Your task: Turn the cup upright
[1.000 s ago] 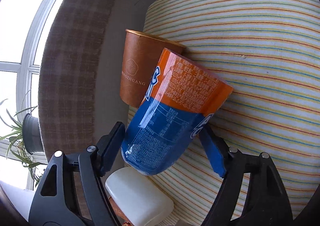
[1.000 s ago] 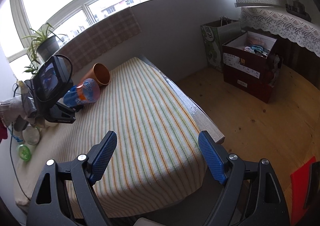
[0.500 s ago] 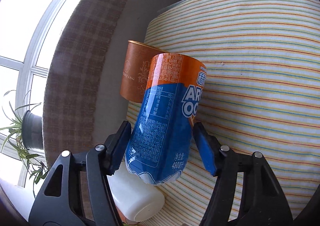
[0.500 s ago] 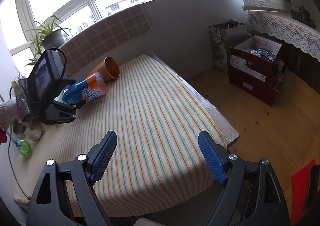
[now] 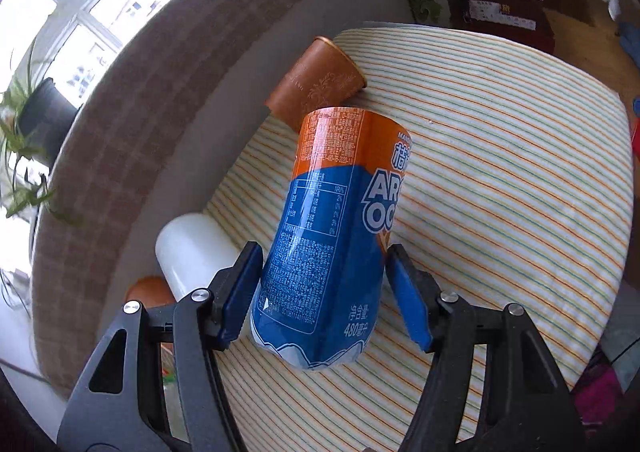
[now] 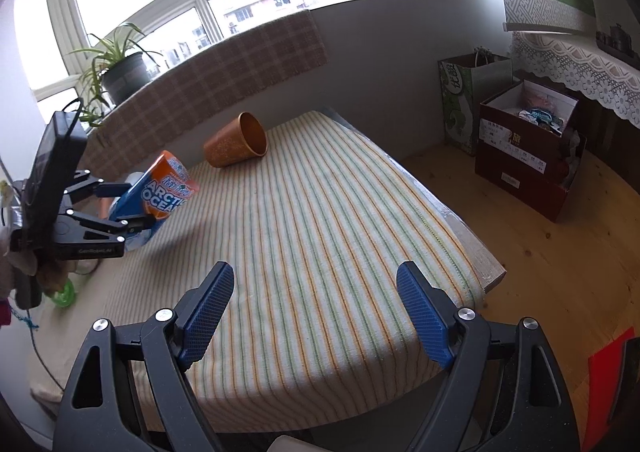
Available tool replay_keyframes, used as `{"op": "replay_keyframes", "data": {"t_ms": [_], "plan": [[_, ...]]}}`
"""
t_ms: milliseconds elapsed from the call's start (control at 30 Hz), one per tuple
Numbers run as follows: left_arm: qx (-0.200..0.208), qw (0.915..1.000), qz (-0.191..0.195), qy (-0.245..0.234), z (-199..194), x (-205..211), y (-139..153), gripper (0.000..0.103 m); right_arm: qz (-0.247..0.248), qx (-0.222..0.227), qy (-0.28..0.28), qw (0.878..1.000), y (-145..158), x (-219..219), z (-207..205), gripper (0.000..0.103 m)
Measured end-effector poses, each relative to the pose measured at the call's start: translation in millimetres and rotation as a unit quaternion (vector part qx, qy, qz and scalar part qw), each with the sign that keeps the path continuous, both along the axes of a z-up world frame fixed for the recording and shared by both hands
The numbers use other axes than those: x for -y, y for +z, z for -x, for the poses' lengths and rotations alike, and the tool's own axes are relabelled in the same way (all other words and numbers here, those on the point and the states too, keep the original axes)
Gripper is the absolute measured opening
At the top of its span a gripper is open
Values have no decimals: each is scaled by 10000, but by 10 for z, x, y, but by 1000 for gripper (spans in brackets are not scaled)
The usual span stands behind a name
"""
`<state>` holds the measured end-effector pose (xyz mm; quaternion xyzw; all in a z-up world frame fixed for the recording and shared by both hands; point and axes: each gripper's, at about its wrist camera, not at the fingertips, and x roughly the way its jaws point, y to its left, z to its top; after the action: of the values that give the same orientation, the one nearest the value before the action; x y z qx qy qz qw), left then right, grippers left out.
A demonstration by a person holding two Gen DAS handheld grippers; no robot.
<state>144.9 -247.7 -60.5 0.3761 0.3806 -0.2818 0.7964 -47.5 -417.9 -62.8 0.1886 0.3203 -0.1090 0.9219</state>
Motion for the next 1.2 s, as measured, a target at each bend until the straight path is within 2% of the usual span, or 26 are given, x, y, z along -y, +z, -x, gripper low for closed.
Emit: {"op": "replay_keyframes", "data": {"t_ms": [100, 133, 200, 267, 367, 467, 600, 667, 733, 800, 867, 900, 1067, 1200], "plan": [[-511, 9947, 563, 687, 71, -344, 16, 67, 26, 6, 180, 9998, -1, -101, -60, 83], [-712, 9904, 757, 912, 103, -453, 16, 67, 27, 12, 251, 9997, -1, -144, -81, 83], [-1083, 9763, 1242, 1400, 167, -674, 40, 67, 37, 30, 396, 9992, 0, -232, -127, 83], [-1418, 9546, 1835, 1868, 206, -880, 70, 67, 50, 56, 534, 9985, 8, -330, -175, 83], [-1972, 9123, 2646, 2424, 258, -1109, 30, 66, 25, 81, 741, 9972, 14, -478, -236, 83], [-2153, 8828, 3098, 2799, 278, -1232, -70, 66, 40, 68, 946, 9955, 9, -620, -275, 83], [-2417, 8371, 3707, 3217, 281, -1397, -202, 66, 77, 32, 1150, 9933, 9, -773, -272, 83], [-2523, 8217, 3876, 3330, 286, -1448, -280, 66, -55, -17, 1257, 9920, -6, -812, -275, 83], [-2592, 8134, 3967, 3373, 254, -1499, -312, 66, -193, -75, 1341, 9908, -24, -831, -285, 83], [-2661, 8072, 4076, 3340, 251, -1516, -334, 66, -182, -119, 1353, 9906, -33, -874, -286, 83], [-2720, 8038, 4098, 3346, 241, -1543, -352, 80, -180, -145, 1386, 9901, -31, -917, -290, 83], [-2692, 8042, 4126, 3326, 254, -1575, -359, 81, -223, -160, 1421, 9895, -31, -937, -297, 83], [-2510, 8229, 4039, 3110, 354, -1677, -268, 84, -697, -273, 1615, 9840, -38, -982, -359, 83], [-1999, 8549, 3759, 2965, 522, -1810, -127, 84, -1028, -348, 1671, 9800, -25, -1011, -443, 83]]}}
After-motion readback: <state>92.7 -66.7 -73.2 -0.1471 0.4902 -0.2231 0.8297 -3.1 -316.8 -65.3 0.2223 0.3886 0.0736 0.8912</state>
